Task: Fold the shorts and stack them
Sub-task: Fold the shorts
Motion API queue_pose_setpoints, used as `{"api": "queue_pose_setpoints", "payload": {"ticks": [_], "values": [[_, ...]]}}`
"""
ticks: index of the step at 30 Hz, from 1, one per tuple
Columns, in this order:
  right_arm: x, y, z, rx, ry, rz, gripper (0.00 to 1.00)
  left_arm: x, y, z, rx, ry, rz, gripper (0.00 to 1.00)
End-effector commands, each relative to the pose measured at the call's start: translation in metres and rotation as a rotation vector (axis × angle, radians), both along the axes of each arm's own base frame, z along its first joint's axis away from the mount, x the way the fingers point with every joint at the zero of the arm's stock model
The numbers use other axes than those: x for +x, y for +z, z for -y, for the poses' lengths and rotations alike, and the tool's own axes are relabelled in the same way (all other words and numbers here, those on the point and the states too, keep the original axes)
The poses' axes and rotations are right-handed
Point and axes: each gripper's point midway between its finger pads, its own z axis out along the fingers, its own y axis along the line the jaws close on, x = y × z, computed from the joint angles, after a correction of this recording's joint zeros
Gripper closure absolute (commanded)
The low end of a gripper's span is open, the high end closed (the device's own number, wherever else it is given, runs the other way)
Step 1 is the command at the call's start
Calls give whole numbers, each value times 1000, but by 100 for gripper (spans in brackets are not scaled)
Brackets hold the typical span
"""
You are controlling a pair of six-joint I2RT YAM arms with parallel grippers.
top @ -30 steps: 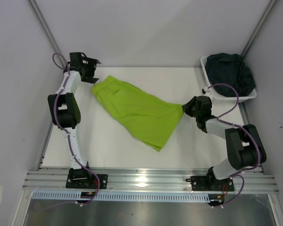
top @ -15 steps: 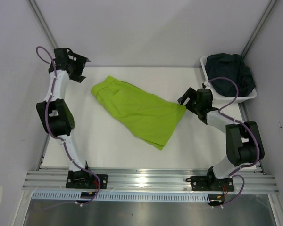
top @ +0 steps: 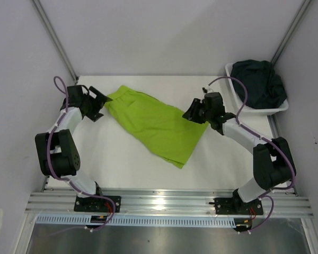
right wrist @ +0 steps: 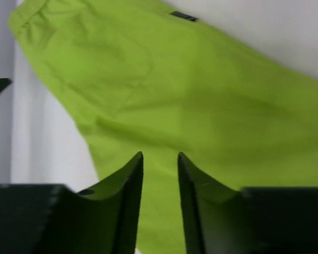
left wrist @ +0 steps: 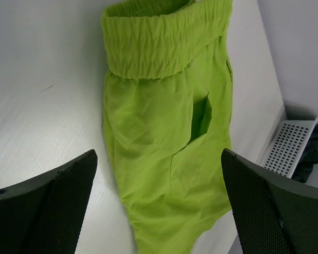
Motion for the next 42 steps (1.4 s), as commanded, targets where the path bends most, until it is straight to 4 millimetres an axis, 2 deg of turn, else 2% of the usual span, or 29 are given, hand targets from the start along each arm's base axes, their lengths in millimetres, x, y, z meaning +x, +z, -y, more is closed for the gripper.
{"api": "queue_pose_setpoints", "payload": {"ticks": [1,2,3,4,5,9,12,13,15,16,18,20,24,27,29,36,39,40,42], "values": [[5,31,-51,92,134,84,69,25,39,16,19,-134,250,1],[5,31,-57,104,152,88,77,29,42,18,-11,-139,282,1],[8,27,-63,109,160,91,90,28,37,22,-39,-146,302,1],[6,25,-69,111,168,91,94,35,49,26,-77,-157,364,1],[6,22,-71,116,172,89,99,37,52,28,-90,-160,384,1],[4,15,-83,129,210,115,100,51,70,33,-131,-182,461,1],[5,3,-90,142,233,104,100,64,71,37,-191,-193,495,1],[3,-7,-94,152,260,80,100,73,62,39,-236,-189,499,1],[6,-10,-99,171,278,84,100,85,62,45,-269,-215,521,2],[6,-19,-101,171,288,70,100,90,39,48,-283,-212,476,3],[7,-24,-106,187,299,70,100,104,28,46,-265,-198,449,3],[7,-34,-109,199,308,65,100,111,-4,42,-242,-182,388,2],[3,-42,-114,226,325,64,100,113,-43,29,-199,-152,328,3],[6,-44,-114,212,322,73,100,113,-64,22,-155,-133,276,2],[5,-46,-116,209,324,71,100,111,-70,24,-148,-143,273,2],[3,-59,-121,207,332,21,100,108,-54,27,-109,-169,328,2],[-1,-56,-125,196,351,36,100,103,-32,33,-98,-188,379,2],[-2,-56,-126,194,360,40,100,100,-16,33,-88,-194,410,2],[-6,-53,-131,193,389,52,100,94,0,37,-72,-215,434,1]]}}
